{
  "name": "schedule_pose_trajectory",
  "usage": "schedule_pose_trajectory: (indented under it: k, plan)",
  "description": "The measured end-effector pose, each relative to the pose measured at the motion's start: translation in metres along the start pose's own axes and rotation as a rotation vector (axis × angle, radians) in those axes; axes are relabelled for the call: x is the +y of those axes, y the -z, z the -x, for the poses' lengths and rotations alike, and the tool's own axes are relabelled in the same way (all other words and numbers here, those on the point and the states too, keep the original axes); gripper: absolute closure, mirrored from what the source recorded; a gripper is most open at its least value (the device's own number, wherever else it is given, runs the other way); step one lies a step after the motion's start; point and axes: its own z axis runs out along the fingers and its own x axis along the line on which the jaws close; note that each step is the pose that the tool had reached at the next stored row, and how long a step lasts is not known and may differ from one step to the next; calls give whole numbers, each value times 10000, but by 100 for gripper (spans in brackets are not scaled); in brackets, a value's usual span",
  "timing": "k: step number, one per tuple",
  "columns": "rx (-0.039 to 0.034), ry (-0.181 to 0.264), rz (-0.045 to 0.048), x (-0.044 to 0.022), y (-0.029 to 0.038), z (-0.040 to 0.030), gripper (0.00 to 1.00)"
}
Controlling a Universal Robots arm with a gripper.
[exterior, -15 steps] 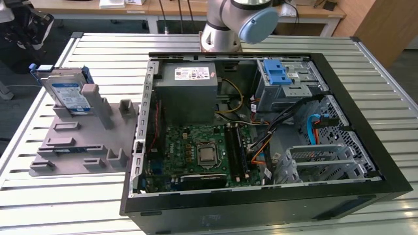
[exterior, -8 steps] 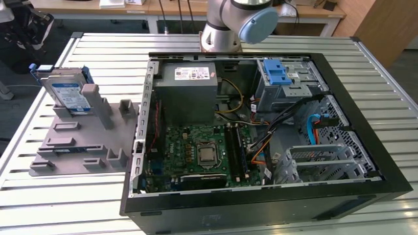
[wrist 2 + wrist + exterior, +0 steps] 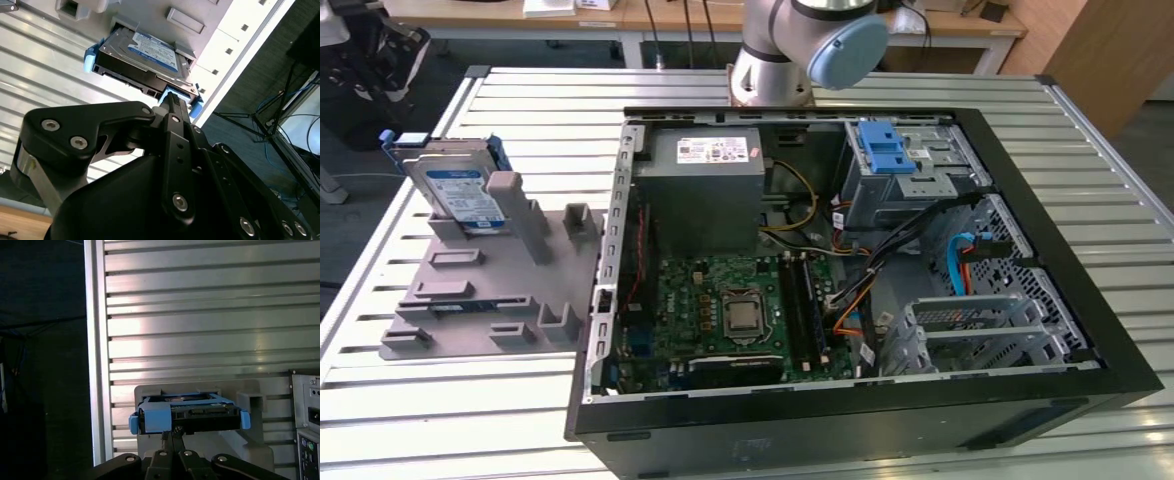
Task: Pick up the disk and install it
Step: 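Pick up the disk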
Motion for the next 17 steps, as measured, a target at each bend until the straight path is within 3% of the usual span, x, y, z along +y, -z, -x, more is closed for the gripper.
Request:
schedule_pose_trajectory:
  k: [13, 17]
  plan:
    - [89, 2318, -66, 0, -13, 1, 89]
    - [63, 2763, -81, 0, -15, 1, 89]
